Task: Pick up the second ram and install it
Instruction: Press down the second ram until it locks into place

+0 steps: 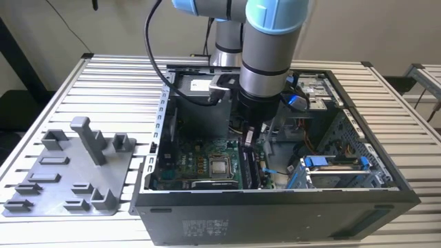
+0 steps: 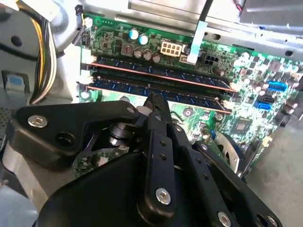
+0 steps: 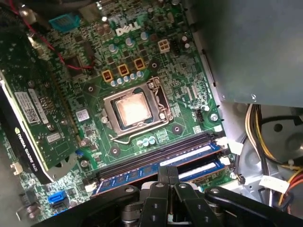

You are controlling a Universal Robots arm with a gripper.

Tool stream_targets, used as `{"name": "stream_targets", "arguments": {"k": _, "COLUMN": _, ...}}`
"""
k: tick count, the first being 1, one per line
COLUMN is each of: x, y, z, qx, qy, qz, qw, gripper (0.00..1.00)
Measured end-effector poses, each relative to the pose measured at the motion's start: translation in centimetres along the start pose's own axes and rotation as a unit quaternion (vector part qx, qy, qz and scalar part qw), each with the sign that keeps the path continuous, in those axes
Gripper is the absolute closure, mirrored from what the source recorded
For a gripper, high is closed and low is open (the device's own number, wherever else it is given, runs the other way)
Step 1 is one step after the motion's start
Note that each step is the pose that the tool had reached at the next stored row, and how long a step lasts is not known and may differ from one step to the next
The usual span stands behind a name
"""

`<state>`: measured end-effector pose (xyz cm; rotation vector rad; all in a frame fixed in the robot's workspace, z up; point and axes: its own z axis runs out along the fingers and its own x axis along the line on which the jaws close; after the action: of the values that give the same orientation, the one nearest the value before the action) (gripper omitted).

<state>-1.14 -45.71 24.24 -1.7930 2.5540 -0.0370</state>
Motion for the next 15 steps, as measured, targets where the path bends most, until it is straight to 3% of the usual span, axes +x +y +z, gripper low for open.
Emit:
{"name": "stream_targets", "arguments": {"k": 3, "x": 0.00, "y": 0.01, "z": 0.03, "qx": -0.0001, "qy": -0.0008, "qz": -0.027, "qw": 0.9996, "gripper": 0.89}}
{"name": "stream_targets", "arguments": {"k": 6, "x": 0.00, "y": 0.01, "z": 0.05, "qx": -0.0001, "qy": -0.0017, "qz": -0.054, "qw": 0.9985, "gripper": 0.89}}
{"name": "stream_targets", "arguments": {"k": 12, "x": 0.01, "y": 0.01, "z": 0.09, "qx": -0.0001, "qy": -0.0034, "qz": -0.107, "qw": 0.9942, "gripper": 0.89}}
{"name": "stream_targets", "arguments": {"k": 15, "x": 0.02, "y": 0.01, "z": 0.16, "qx": -0.0002, "qy": -0.0039, "qz": -0.124, "qw": 0.9923, "gripper": 0.89}}
